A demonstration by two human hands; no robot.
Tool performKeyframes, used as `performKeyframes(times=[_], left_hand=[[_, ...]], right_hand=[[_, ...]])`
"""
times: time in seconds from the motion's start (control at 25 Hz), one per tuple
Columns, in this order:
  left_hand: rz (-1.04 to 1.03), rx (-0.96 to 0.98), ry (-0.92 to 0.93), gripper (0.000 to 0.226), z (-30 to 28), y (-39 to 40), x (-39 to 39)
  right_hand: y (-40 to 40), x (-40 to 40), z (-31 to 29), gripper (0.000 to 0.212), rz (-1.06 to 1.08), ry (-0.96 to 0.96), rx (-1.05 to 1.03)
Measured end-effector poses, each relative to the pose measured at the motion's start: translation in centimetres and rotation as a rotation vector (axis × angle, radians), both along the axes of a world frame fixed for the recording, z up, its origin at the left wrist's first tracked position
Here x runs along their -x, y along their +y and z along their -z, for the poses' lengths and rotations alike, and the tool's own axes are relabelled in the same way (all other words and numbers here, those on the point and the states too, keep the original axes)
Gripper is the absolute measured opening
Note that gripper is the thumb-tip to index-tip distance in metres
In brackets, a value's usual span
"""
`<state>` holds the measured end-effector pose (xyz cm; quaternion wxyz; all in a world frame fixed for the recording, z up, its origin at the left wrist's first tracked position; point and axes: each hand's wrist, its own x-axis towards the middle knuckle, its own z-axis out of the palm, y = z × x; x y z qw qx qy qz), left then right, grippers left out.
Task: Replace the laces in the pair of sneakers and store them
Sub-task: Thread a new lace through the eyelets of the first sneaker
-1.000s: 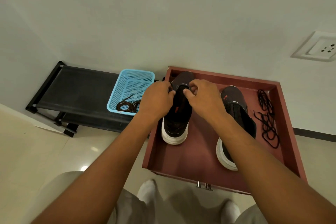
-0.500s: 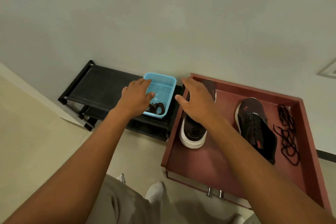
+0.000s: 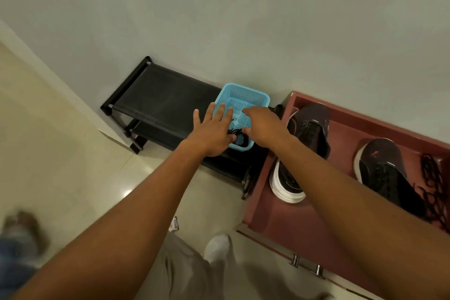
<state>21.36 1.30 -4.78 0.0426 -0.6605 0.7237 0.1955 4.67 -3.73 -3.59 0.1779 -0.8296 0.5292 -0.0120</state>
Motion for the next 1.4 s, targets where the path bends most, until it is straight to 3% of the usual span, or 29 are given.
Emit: performKeyframes(times=[0.24,0.32,0.4,0.92,1.4], left_hand=[[-0.059,-0.062,0.001,0.084,0.8,-0.8,-0.8],[-0.073,-0.069,0.003,0.084,1.1,-0.9,-0.8],[-0.091,-0.067,0.01,0.083,1.2,-1.2,-0.6],[-0.131,-0.065,0.024,0.083,0.0,-1.8,-0.6],[-0.063,0.01,0.043,0.081,-2.5,-3.0,5.6]], right_hand=[[-2.5,-2.3,3.5,0.024,-0.127,0.363,0.015],[-2.8,-2.9,4.2,0.015,-0.129,0.412,0.026],[-2.9,-3.2,4.7,0.018,-0.129,0.419,0.051],[-4.5,-2.3,3.0,0.018,0.0,0.232,0.121],[-5.2,5.1,-8.1,0.015,0.163,-0.051,0.227]])
